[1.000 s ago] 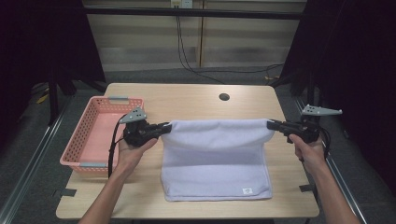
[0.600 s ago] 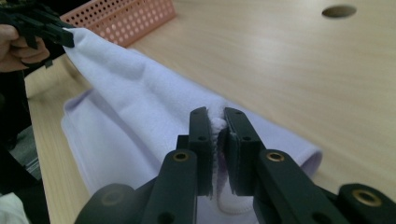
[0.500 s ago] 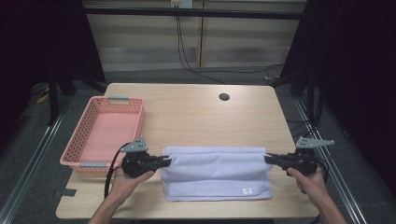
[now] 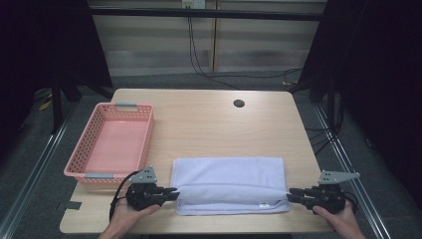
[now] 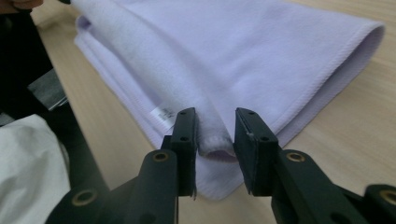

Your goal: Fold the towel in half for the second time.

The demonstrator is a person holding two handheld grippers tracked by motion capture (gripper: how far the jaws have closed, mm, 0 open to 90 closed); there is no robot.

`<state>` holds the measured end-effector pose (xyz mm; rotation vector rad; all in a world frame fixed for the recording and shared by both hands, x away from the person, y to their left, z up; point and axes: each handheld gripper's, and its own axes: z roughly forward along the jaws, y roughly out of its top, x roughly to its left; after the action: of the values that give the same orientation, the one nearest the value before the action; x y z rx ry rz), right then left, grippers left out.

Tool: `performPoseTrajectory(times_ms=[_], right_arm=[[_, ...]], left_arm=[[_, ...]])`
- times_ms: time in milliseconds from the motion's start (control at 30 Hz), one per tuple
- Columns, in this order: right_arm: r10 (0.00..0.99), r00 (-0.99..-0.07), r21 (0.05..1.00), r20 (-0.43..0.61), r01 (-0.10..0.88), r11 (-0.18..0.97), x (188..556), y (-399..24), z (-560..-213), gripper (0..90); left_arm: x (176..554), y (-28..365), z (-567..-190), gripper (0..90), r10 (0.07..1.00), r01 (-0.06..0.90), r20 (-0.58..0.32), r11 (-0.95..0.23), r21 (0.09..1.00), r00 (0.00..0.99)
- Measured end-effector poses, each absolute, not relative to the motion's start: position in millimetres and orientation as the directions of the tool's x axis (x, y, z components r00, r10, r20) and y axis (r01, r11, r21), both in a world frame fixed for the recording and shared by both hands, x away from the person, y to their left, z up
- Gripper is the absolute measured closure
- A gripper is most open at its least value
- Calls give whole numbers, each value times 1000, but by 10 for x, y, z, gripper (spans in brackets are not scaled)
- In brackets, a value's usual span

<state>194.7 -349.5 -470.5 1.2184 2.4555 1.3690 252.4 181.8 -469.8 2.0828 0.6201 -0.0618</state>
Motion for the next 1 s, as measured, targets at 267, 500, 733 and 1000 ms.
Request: performPoseTrajectory(times_ms=[267, 500, 733, 1000], right_arm=[[693, -667, 780, 272, 575, 247, 1814, -3509, -4640, 564], [731, -652, 738, 203, 592, 324, 2053, -3256, -4722, 527], [781, -605, 688, 158, 635, 352, 2439, -3100, -4894, 460], [778, -626, 680, 51, 592, 432, 2449, -3097, -4947, 660]], left_arm=[[2500, 1910, -4650, 652, 401, 471, -316, -383, 795, 860], [2838, 1588, -4726, 594, 477, 494, -265, -455, 741, 838], [2998, 1490, -4931, 507, 496, 522, -264, -505, 687, 828], [2994, 1411, -4970, 464, 492, 503, -247, -500, 705, 835]])
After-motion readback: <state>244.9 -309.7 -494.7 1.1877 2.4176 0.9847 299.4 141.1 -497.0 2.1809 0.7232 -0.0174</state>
